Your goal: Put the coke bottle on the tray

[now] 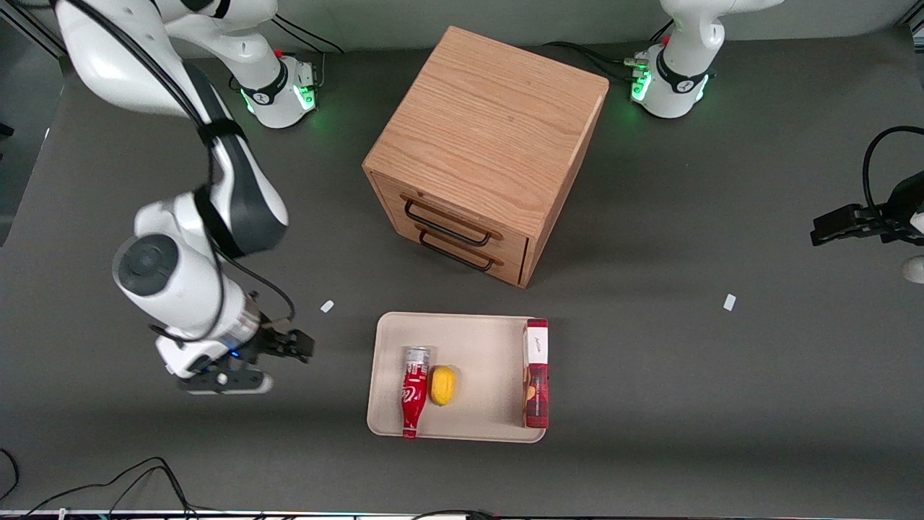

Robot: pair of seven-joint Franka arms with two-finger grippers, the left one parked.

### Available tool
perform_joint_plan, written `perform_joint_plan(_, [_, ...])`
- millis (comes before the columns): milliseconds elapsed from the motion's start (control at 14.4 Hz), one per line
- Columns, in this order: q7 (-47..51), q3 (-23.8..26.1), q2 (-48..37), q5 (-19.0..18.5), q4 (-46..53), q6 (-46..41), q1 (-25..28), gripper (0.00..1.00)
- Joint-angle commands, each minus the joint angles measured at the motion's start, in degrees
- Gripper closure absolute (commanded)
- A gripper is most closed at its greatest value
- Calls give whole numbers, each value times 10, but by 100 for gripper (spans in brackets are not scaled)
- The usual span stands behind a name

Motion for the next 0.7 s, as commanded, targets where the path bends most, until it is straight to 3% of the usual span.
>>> perform_joint_plan(0, [-28, -28, -115, 5, -103, -57, -1, 0])
perform_joint_plan(209, [-32, -52, -199, 44, -142, -132, -9, 0])
perform_joint_plan(626, [-46, -100, -371, 49, -272, -134, -9, 0])
